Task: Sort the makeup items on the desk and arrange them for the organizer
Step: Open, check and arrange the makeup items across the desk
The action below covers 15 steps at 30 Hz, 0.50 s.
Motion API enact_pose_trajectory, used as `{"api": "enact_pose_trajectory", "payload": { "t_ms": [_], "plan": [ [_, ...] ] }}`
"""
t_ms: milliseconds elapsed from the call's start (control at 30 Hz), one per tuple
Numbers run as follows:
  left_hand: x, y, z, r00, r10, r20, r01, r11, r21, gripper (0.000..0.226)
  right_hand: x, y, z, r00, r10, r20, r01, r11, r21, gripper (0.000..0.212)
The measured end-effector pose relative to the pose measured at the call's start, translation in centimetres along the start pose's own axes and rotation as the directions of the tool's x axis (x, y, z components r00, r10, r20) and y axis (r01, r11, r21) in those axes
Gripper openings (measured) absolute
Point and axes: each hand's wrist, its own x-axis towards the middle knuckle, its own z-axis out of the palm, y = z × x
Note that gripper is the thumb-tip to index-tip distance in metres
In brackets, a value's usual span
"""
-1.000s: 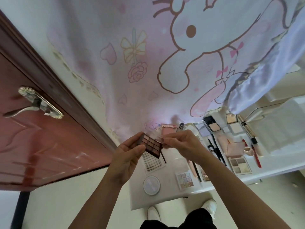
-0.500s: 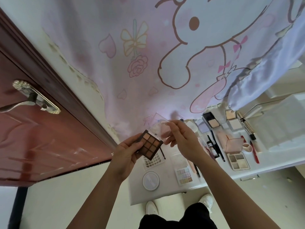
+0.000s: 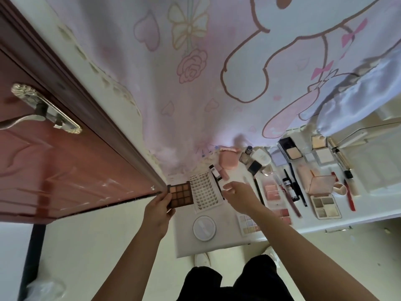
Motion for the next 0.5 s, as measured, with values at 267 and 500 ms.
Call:
{"api": "enact_pose_trajectory", "payload": {
  "t_ms": [267,500],
  "plan": [
    [3.9,-3.6,-2.5,0.986,-0.025,-0.166,0.057,0.980,0.188,0.021,1.6,1.2,5.8,0.982,0.185,-0.039,-0.187,0.980,-0.062,0.050],
    [5.5,-4.7,-1.3,0.970,0.086,-0.229,0.002,0.933,0.360,0.013,2.4,0.6,7.9,0.981,0.150,-0.126,-0.164,0.980,-0.113,0.069]
  ]
}}
